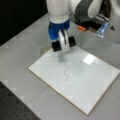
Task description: Erasing curve lines
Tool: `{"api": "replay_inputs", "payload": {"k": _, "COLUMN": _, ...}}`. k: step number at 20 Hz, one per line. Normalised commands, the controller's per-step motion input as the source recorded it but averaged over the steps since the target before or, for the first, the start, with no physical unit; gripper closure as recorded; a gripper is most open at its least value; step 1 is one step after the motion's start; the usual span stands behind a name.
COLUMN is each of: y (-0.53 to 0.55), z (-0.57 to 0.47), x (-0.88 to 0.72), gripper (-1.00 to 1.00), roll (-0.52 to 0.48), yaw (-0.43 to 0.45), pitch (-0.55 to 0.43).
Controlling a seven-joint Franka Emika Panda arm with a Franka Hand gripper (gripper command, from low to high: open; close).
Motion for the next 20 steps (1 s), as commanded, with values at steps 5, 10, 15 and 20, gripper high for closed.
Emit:
{"api": "replay_inputs", "payload": {"k": 5, "y": 0.07, "z": -0.15, "x": 0.01, "gripper": 1.00, "roll": -0.165, "yaw": -0.060, "pitch": -0.031}}
{"api": "replay_inputs", "payload": {"k": 10, "y": 0.14, "z": -0.19, "x": -0.01, "gripper": 1.00, "roll": -0.131, "yaw": -0.033, "pitch": -0.082}}
{"api": "replay_inputs", "payload": {"k": 15, "y": 0.16, "z": -0.21, "x": -0.06, "gripper": 1.00, "roll": -0.092, "yaw": -0.023, "pitch": -0.106}}
{"api": "replay_inputs", "payload": {"k": 20, "y": 0.12, "z": -0.22, "x": -0.12, "gripper": 1.00, "roll": -0.056, "yaw": -0.021, "pitch": -0.137}}
